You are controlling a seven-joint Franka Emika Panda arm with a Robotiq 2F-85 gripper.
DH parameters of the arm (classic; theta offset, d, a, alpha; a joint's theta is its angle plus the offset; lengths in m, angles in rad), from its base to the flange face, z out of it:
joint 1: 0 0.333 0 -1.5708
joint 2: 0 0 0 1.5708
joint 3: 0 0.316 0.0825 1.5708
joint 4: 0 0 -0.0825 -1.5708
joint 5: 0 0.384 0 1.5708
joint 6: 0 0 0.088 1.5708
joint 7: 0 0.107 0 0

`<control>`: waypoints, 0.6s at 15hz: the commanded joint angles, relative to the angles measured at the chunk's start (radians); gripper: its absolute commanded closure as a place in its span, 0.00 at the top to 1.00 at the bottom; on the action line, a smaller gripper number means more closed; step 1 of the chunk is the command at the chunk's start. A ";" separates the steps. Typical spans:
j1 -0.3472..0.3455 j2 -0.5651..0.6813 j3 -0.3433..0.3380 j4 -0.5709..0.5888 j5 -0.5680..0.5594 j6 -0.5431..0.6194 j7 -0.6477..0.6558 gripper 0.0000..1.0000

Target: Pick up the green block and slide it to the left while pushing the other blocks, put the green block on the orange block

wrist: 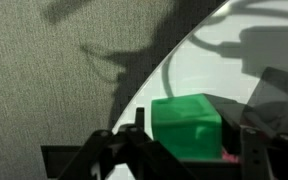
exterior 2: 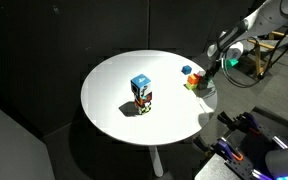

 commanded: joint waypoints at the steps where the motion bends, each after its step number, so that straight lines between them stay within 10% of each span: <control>1: -0.009 0.017 0.006 0.035 -0.009 -0.023 0.015 0.41; 9: -0.002 -0.030 -0.008 -0.016 -0.008 -0.027 0.046 0.32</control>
